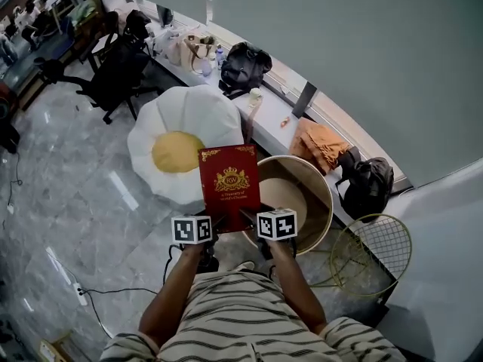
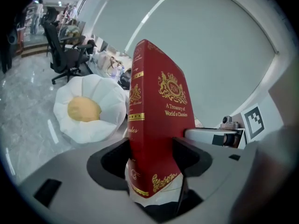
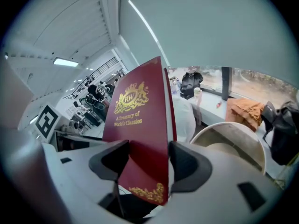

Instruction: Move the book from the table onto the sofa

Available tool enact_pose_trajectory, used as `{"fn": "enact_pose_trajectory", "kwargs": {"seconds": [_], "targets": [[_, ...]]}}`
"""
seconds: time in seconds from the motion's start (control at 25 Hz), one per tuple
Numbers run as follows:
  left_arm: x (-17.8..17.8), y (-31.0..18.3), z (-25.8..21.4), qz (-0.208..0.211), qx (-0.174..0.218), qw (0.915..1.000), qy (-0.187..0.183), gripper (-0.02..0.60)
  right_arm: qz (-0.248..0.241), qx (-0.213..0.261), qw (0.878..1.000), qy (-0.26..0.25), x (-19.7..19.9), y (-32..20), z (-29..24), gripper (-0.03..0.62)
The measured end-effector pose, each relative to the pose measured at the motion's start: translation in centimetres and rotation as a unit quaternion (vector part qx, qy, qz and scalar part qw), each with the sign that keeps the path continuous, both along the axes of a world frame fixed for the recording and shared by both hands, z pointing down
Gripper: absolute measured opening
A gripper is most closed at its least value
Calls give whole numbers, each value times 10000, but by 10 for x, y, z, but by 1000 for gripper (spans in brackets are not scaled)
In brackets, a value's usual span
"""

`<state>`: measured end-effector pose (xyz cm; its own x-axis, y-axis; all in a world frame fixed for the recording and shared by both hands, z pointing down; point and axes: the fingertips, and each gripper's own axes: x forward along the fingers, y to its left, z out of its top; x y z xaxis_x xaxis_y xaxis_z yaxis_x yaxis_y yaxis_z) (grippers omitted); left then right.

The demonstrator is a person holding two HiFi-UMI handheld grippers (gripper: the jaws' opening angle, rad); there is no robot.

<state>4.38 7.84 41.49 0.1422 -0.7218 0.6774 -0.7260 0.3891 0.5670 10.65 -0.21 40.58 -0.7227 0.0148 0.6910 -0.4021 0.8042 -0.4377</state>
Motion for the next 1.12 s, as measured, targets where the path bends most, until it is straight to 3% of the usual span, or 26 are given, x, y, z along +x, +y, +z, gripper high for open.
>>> {"fn": "enact_pose_trajectory", "kwargs": {"seconds": [0.56,1.12], "targets": [[-108,52,3,-898,118,9959,-48,296,-914,143,9957,-16,-123,43,2,291],[-204,101,6,-1093,73,9940,4,296,-1189,93,9928,64,-224,90,5,291]]}}
